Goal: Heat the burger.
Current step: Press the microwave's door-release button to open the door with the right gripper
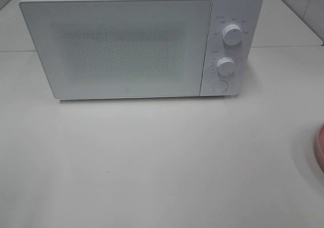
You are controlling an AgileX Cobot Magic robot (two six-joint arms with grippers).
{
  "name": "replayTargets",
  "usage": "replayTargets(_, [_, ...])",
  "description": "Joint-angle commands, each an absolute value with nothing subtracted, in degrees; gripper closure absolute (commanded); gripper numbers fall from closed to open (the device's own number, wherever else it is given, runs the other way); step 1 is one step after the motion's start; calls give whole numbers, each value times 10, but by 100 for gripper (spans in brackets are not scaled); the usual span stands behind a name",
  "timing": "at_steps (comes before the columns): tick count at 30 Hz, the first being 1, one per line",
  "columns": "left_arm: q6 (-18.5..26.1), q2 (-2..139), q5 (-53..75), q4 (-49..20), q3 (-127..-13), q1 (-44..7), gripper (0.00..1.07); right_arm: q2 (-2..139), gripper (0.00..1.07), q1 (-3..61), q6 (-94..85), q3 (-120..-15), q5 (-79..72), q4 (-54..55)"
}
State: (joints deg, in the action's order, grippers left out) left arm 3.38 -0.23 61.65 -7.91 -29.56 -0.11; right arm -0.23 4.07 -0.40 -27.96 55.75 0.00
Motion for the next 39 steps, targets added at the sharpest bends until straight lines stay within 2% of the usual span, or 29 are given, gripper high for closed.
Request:
replayTargets(1, [35,-10,615,-80,-297,-1,9,-22,31,38,-4,-281,550,-5])
replayTargets(8, [35,-10,615,-80,-297,-1,9,10,31,38,0,-288,541,-5])
replayTargets(15, [35,-10,615,-80,-297,-1,9,111,31,38,0,-296,498,-7])
replayTargets(22, [35,-10,615,-80,-297,-1,9,210,31,38,-5,-284,343,-9])
replayTargets(39, [35,-10,615,-80,-297,-1,9,407,31,38,-6,-283,124,-13])
